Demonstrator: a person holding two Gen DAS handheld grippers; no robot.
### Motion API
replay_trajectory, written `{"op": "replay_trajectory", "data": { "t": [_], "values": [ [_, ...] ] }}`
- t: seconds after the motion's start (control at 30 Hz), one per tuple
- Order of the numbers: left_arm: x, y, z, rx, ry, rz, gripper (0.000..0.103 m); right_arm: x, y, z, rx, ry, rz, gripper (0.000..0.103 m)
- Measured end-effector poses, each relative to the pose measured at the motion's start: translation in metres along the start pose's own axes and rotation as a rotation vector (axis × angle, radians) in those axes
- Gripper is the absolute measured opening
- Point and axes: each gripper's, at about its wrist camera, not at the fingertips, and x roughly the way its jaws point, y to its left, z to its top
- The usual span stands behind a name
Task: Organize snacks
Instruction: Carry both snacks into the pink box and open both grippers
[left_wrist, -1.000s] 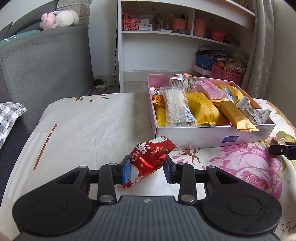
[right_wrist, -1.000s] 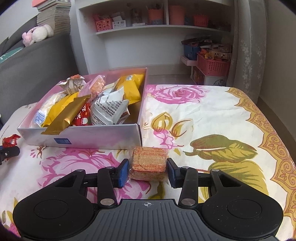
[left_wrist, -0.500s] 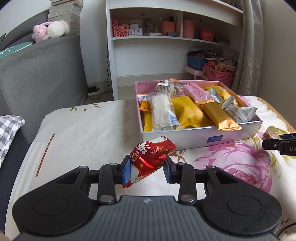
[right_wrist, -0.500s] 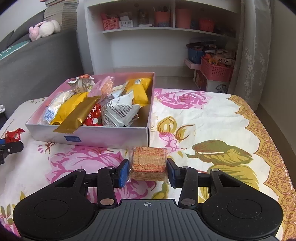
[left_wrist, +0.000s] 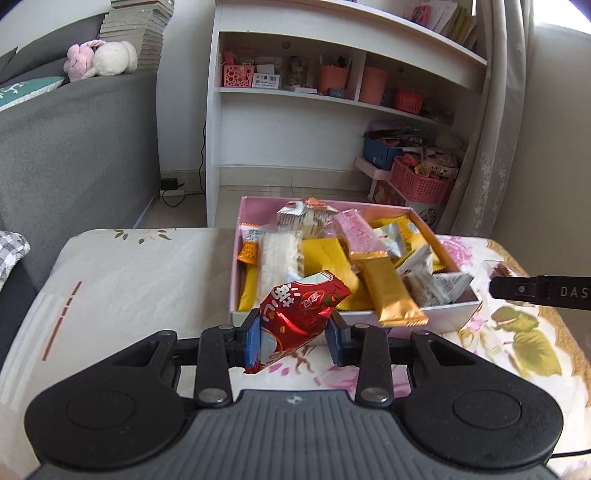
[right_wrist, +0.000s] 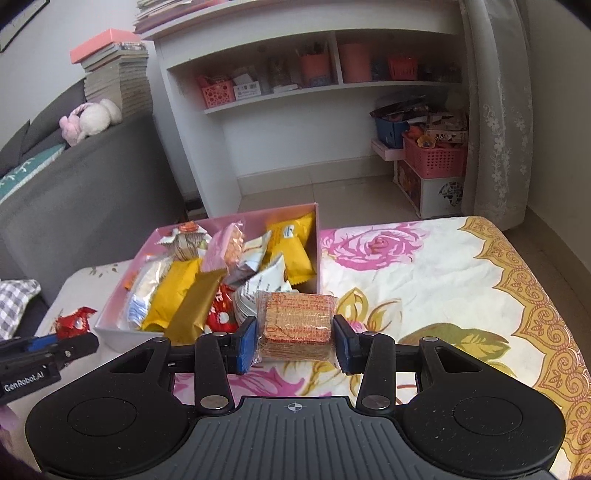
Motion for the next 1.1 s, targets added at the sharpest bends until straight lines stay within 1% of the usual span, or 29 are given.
{"op": "replay_trajectory", "data": {
  "t": [0.07, 0.13, 0.23, 0.37, 0.57, 0.73, 0.9, 0.97, 1.1],
  "values": [
    [0.002, -0.005, 0.002, 0.009, -0.013, -0.005, 0.033, 0.002, 0.002, 0.005, 0.027, -0.008, 0.028, 0.041],
    [0.006, -0.010, 0.001, 0.022, -0.013, -0.005, 0.033, 0.007, 0.006, 0.010, 0.029, -0.012, 0.056, 0.041],
    [0.014, -0.015, 0.001, 0.050, 0.002, -0.008, 0.033, 0.016, 0.011, 0.019, 0.024, -0.012, 0.088, 0.041],
    [0.027, -0.023, 0.009, 0.087, 0.016, 0.002, 0.033, 0.028, 0.014, 0.032, 0.037, -0.012, 0.161, 0.041],
    [0.048, -0.035, 0.020, 0.131, 0.031, 0.011, 0.033, 0.051, 0.017, 0.038, 0.020, -0.006, 0.171, 0.042],
    [0.067, -0.042, 0.024, 0.144, 0.042, 0.020, 0.033, 0.067, 0.010, 0.039, 0.058, 0.007, 0.197, 0.042],
    [0.076, -0.045, 0.027, 0.150, 0.027, 0.024, 0.033, 0.075, 0.002, 0.042, 0.088, 0.002, 0.226, 0.043],
    [0.080, -0.046, 0.029, 0.151, 0.021, 0.030, 0.033, 0.079, 0.001, 0.042, 0.092, 0.003, 0.222, 0.045],
    [0.082, -0.048, 0.031, 0.163, 0.009, 0.037, 0.034, 0.085, -0.001, 0.041, 0.113, 0.008, 0.227, 0.045]
  ]
}}
